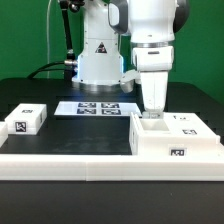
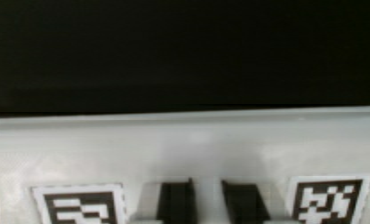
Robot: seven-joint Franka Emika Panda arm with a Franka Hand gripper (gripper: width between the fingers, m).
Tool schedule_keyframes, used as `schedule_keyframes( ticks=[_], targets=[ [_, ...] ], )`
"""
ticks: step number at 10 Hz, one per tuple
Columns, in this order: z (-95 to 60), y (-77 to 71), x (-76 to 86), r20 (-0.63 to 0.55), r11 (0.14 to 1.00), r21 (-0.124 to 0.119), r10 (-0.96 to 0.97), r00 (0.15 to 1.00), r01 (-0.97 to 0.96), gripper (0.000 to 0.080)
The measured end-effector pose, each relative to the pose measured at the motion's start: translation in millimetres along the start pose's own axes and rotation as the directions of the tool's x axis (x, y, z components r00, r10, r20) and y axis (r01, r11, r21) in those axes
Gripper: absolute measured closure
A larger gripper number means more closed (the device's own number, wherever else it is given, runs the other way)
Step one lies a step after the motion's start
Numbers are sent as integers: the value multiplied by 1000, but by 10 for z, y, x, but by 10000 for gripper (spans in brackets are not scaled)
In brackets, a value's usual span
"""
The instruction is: Assemble cabinet
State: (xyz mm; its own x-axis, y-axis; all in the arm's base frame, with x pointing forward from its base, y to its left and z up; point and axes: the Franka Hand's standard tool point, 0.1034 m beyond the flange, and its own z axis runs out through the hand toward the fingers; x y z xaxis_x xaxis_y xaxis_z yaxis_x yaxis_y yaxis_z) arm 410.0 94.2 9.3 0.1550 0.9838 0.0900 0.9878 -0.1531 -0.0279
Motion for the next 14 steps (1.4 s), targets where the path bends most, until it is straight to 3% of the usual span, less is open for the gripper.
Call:
schedule_keyframes(
  ticks=[4,8,14],
  targets=[
    [-7,2,-2,1,1000,0,0,1000,0,729],
    [-294,115,-82,41,1000,-1,7,999,-7,729],
    [-442,192,-98,60,1000,0,7,998,-7,729]
  ],
)
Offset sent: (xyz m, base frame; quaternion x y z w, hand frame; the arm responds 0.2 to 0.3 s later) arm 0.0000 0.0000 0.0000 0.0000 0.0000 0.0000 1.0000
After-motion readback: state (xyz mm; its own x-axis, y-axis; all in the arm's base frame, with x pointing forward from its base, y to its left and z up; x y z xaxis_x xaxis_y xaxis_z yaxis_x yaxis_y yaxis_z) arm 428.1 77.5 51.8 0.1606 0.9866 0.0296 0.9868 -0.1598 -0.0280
